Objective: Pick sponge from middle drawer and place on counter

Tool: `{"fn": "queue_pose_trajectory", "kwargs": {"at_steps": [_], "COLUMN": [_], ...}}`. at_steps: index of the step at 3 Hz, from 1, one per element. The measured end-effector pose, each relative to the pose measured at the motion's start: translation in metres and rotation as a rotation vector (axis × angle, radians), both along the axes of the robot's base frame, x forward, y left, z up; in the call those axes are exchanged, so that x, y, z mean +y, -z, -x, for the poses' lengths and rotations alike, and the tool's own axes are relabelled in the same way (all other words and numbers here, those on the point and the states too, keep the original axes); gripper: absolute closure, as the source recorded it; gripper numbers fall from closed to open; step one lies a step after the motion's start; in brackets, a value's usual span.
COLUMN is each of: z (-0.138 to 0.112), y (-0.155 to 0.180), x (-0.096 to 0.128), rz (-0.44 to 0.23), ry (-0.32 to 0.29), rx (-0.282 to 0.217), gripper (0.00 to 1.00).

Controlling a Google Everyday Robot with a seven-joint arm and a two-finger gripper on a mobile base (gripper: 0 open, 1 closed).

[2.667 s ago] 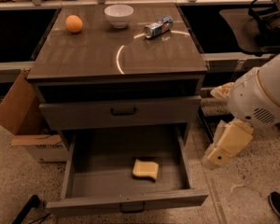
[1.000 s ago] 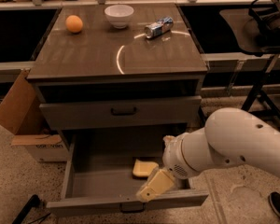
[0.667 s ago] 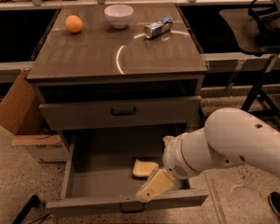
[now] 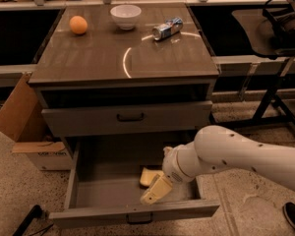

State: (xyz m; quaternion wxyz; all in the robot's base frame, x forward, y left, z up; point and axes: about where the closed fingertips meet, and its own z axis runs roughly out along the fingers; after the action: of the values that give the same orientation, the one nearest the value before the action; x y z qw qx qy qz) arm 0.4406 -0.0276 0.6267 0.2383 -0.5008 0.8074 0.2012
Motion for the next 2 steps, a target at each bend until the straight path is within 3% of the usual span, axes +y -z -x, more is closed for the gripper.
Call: {"fn": "queue_pose_trajectory", "kwargs": {"at_steps": [1,2], "z": [-0.0217,-0.0218], "y": [0.0593,0.0593], "x": [0.007,0.007], "rz": [-0.015,-0.015], "ry": [-0.022,-0.022], "rx": [0.012,0.012], "gripper": [0.0,0.0]}}
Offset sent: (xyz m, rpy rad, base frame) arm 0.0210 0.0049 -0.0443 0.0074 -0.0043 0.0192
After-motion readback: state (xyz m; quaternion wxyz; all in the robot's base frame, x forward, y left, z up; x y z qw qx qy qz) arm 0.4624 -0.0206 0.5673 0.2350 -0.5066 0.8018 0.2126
